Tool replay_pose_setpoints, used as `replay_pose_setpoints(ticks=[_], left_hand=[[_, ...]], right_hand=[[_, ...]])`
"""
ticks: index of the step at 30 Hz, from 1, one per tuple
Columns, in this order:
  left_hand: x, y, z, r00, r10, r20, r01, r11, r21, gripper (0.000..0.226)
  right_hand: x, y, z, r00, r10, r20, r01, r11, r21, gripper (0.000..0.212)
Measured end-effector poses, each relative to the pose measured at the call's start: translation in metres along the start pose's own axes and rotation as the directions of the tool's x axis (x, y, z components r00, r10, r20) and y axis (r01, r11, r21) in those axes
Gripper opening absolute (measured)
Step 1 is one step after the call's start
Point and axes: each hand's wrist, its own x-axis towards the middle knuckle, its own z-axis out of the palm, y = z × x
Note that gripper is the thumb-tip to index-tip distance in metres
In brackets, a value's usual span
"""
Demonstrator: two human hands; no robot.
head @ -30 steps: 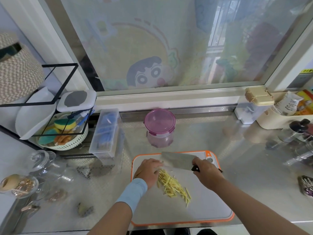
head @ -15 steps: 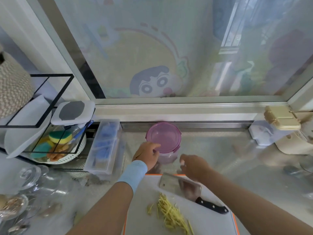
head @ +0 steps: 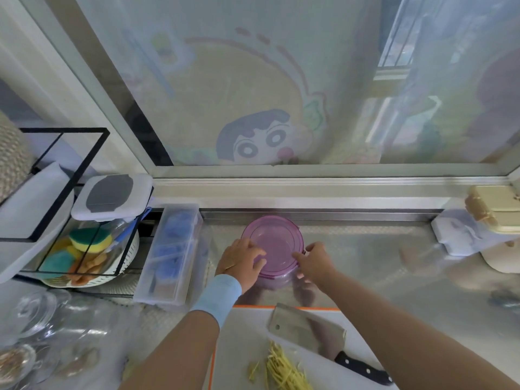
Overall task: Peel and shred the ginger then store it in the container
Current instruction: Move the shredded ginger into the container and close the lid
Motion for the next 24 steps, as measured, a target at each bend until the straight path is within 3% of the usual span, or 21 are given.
replay_pose_setpoints(ticks=[4, 6, 8, 13, 19, 21, 24], left_hand=[[0.005, -0.008, 0.008, 0.979, -0.178, -0.097, 0.157, 0.970, -0.188, 0.025], [0.010, -0.009, 0.010, 0.930, -0.367, -0.028, 0.334, 0.874, -0.353, 0.034], [0.013, -0.011, 0.014, 0.876, -0.469, 0.109, 0.452, 0.722, -0.524, 0.042], [0.014, -0.018, 0.014, 0.804, -0.527, 0.275, 0.541, 0.455, -0.707, 0.045], [0.018, -0.030, 0.013, 0.736, -0.477, 0.480, 0.643, 0.270, -0.717, 0.055], [0.016, -0.032, 0.013, 0.731, -0.478, 0.487, 0.649, 0.267, -0.713, 0.058], [0.015, -0.038, 0.008, 0.779, -0.506, 0.371, 0.615, 0.498, -0.611, 0.061]], right_hand=[[0.008, 0.001, -0.001, 0.998, 0.008, 0.062, -0.010, 0.999, 0.038, 0.023], [0.011, 0.001, -0.001, 0.994, 0.032, 0.109, -0.037, 0.998, 0.048, 0.018], [0.010, 0.000, -0.001, 0.985, 0.061, 0.161, -0.072, 0.995, 0.063, 0.019], [0.012, -0.001, 0.002, 0.975, 0.095, 0.203, -0.125, 0.982, 0.141, 0.019], [0.026, 0.000, -0.001, 0.991, 0.039, 0.130, -0.041, 0.999, 0.008, 0.025], [0.030, 0.000, -0.003, 0.991, 0.020, 0.129, -0.002, 0.991, -0.137, 0.028], [0.038, -0.006, -0.007, 0.981, -0.106, 0.161, 0.148, 0.948, -0.282, 0.062]])
